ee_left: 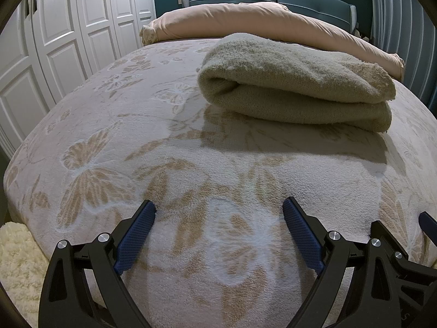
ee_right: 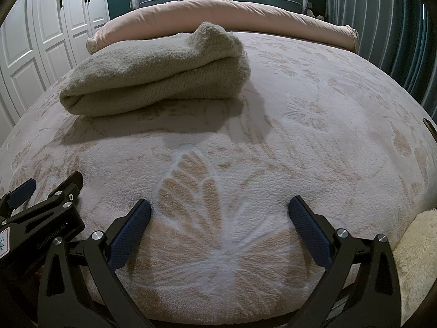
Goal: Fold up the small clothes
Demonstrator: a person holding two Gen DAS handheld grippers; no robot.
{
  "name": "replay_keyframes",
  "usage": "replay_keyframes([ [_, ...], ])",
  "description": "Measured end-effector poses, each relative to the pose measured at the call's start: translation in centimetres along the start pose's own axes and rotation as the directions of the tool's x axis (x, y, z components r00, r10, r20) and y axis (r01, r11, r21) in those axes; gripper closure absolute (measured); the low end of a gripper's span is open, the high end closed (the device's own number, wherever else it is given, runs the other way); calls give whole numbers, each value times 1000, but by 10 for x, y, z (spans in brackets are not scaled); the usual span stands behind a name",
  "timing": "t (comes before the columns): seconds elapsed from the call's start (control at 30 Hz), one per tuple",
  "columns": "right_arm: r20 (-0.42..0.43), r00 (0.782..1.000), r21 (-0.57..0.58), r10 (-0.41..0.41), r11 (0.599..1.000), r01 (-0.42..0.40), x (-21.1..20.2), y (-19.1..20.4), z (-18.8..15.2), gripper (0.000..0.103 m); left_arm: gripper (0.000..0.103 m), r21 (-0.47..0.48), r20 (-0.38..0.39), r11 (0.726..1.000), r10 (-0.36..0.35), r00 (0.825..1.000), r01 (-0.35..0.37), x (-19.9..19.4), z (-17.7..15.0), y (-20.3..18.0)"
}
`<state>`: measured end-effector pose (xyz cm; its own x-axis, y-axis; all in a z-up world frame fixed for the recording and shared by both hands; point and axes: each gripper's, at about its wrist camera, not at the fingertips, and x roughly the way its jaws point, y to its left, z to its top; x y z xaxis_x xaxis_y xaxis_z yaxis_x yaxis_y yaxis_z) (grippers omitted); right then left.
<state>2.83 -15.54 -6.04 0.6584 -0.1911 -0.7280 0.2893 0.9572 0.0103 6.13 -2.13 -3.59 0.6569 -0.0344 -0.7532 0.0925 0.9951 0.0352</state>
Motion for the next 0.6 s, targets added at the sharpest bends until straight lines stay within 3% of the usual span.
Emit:
replay_keyframes([
  [0.2, -33, 999, -3, -17, 1000, 17, -3, 3, 7, 5, 12, 15, -27, 1000, 12, 1000, -12, -1, 5, -2],
  [0.37, -109, 993, 52, 47, 998, -41, -4, -4, 47, 5, 13, -37, -123, 999, -31, 992, 27, -2, 45, 1],
  [0.6, -139, 990, 15, 38, 999, -36, 5, 4, 86, 5, 14, -16, -140, 1000, 6, 990, -8, 3, 79, 2],
])
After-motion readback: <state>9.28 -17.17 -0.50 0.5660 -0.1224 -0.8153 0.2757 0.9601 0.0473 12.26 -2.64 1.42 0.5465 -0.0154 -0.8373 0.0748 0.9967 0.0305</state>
